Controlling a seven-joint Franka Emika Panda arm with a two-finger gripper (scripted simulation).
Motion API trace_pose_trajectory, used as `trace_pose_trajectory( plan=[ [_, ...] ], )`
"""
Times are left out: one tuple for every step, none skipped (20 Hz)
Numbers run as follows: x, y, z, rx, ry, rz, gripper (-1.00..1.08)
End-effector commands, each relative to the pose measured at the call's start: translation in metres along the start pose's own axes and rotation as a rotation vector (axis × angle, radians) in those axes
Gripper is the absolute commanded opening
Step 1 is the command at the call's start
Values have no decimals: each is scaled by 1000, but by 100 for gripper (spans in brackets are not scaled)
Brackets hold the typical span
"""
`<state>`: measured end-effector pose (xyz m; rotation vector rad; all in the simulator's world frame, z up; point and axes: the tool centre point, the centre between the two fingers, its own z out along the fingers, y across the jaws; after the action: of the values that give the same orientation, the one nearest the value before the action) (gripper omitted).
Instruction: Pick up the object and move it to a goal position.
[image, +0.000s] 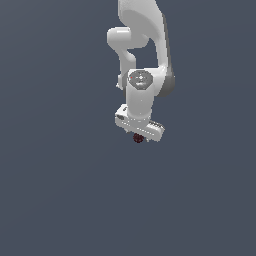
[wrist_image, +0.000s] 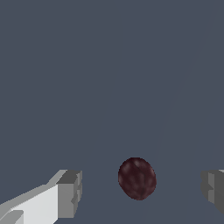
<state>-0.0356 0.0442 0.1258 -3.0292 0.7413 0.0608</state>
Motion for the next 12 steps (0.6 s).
trace_pose_trajectory(
  plan=[
    [-4, 0, 4, 0, 3, 66, 100],
    [-6, 1, 6, -1, 4, 91, 100],
    [-8, 1, 8, -1, 5, 117, 100],
    [-9, 1, 10, -1, 6, 142, 100],
    [-11, 1, 11, -1, 7, 168, 100],
    [-13, 2, 13, -1, 8, 194, 100],
    [-14, 2, 15, -1, 9, 219, 100],
    [-16, 2, 16, -1, 11, 245, 100],
    [-18, 3, 18, -1, 12, 271, 100],
    [-20, 3, 19, -1, 13, 296, 100],
    [-21, 4, 21, -1, 14, 322, 100],
    [-23, 4, 22, -1, 16, 348, 100]
  ],
)
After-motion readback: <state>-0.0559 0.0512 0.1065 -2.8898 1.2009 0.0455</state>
